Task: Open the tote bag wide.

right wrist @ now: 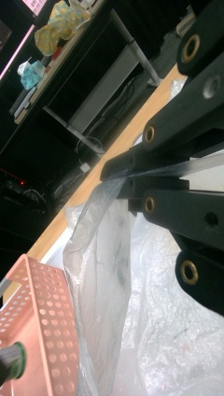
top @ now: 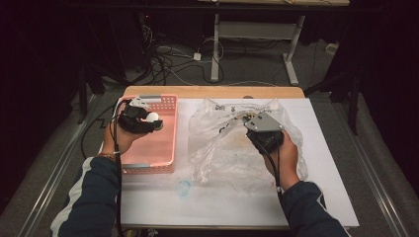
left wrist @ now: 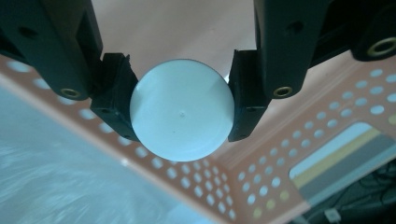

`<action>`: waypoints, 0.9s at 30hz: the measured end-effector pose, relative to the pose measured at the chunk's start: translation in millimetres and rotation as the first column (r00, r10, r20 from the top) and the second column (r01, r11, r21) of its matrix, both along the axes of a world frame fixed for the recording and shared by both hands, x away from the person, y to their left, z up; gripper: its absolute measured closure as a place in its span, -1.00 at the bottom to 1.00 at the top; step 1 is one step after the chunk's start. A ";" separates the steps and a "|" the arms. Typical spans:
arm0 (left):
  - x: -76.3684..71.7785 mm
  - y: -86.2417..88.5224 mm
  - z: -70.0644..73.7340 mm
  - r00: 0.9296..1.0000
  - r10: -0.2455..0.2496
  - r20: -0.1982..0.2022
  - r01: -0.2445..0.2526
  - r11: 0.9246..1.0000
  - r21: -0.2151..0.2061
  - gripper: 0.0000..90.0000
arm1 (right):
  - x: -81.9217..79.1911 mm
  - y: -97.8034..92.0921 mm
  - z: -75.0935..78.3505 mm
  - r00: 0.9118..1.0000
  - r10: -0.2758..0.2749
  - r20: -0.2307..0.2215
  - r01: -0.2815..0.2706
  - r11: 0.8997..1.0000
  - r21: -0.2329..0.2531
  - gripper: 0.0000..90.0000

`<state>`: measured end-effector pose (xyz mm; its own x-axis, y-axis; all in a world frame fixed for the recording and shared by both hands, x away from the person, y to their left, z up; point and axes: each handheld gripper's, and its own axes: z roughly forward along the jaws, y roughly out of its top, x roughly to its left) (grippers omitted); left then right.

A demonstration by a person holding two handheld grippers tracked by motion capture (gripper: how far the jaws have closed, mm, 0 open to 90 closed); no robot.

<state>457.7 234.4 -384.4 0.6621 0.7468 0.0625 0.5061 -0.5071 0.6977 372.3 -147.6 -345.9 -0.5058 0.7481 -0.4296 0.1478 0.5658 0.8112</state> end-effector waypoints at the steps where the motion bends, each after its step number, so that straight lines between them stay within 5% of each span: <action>1: -5.7 -0.8 3.7 1.000 -0.007 0.018 0.007 1.000 -0.011 0.08 | -0.1 0.1 -0.3 1.000 -0.001 0.001 0.001 1.000 -0.004 1.00; 6: -42.6 -15.3 25.0 0.988 -0.091 0.128 0.098 0.994 -0.052 0.08 | 0.3 1.5 -1.5 1.000 -0.006 -0.004 0.006 1.000 -0.011 1.00; 8: -69.3 -28.4 37.1 0.966 -0.149 0.211 0.164 0.985 -0.053 0.08 | 1.5 2.1 -1.7 1.000 -0.007 -0.003 0.007 1.000 -0.023 1.00; 9: -69.3 -28.4 37.1 0.966 -0.149 0.211 0.164 0.985 -0.053 0.08 | 1.5 2.1 -1.7 1.000 -0.007 -0.003 0.007 1.000 -0.023 1.00; 14: -102.2 -51.0 55.2 0.928 -0.239 0.287 0.259 0.965 -0.032 0.08 | 4.2 4.1 1.8 1.000 -0.016 -0.001 0.015 0.999 -0.032 1.00; 15: -111.3 -58.1 63.3 0.913 -0.267 0.307 0.294 0.955 -0.043 0.08 | 4.5 5.0 4.7 1.000 -0.016 0.002 0.016 0.999 -0.031 1.00; 16: -111.3 -58.1 63.3 0.913 -0.267 0.307 0.294 0.955 -0.043 0.08 | 4.2 5.2 6.3 1.000 -0.016 0.006 0.016 1.000 -0.026 1.00; 20: -130.9 -77.3 67.7 0.885 -0.325 0.334 0.365 0.929 -0.062 0.08 | -0.2 6.0 4.7 0.999 -0.026 0.039 0.025 1.000 0.015 1.00; 22: -144.7 -92.3 66.7 0.860 -0.374 0.347 0.406 0.913 -0.024 0.08 | -2.8 7.2 0.9 0.997 -0.032 0.069 0.030 0.999 0.034 1.00; 27: -173.9 -134.9 58.8 0.806 -0.479 0.347 0.511 0.860 0.001 0.08 | -8.5 10.1 -6.0 0.985 -0.070 0.157 0.061 0.996 0.061 1.00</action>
